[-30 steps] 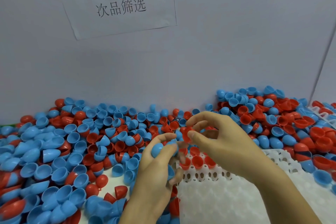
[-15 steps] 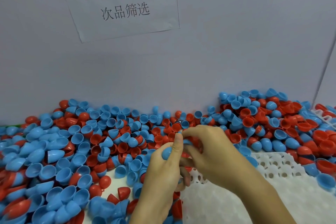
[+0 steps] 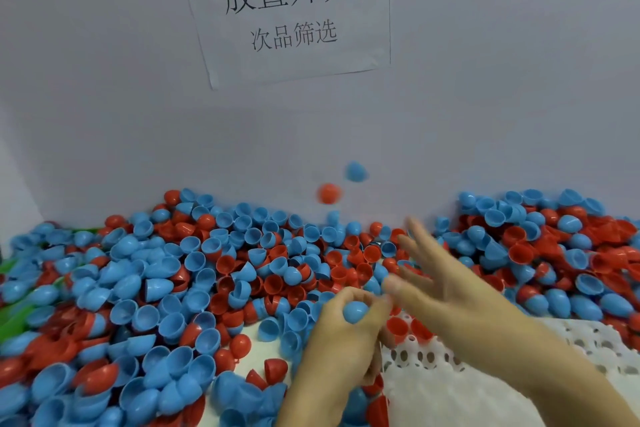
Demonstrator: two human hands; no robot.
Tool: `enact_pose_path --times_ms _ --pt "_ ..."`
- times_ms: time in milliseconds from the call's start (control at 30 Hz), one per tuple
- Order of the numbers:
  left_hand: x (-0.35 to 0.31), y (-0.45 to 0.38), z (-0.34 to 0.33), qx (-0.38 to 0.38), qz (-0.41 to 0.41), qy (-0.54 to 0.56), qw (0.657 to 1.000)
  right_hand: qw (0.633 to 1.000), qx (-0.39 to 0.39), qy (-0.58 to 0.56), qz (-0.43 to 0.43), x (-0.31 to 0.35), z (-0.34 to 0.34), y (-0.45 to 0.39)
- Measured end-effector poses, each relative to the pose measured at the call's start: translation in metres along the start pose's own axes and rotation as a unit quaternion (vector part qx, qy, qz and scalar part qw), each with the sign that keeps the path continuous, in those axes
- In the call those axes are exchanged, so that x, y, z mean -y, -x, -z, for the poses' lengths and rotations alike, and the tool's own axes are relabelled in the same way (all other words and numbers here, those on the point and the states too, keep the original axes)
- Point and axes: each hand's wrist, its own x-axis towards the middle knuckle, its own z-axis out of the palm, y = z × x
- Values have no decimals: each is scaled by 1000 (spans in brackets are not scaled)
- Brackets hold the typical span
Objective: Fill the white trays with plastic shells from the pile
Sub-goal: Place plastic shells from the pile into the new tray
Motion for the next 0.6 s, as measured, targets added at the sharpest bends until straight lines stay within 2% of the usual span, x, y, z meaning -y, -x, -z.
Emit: enact_pose_path --times_ms 33,100,300,433,533,600 --pt "-1 1 1 13 5 -1 1000 998 51 30 14 3 -1 2" --pt "-2 3 4 24 10 -2 1000 995 75 57 20 4 4 3" --pt "-1 3 8 14 -25 -18 999 990 65 123 -14 6 19 8" --pt "-4 5 11 59 -54 -69 994 994 53 97 2 8 10 5" --pt "-9 10 10 115 -73 -117 984 995 24 95 14 11 4 3" --pt "-12 12 7 127 -93 -147 976 995 3 100 20 12 1 2"
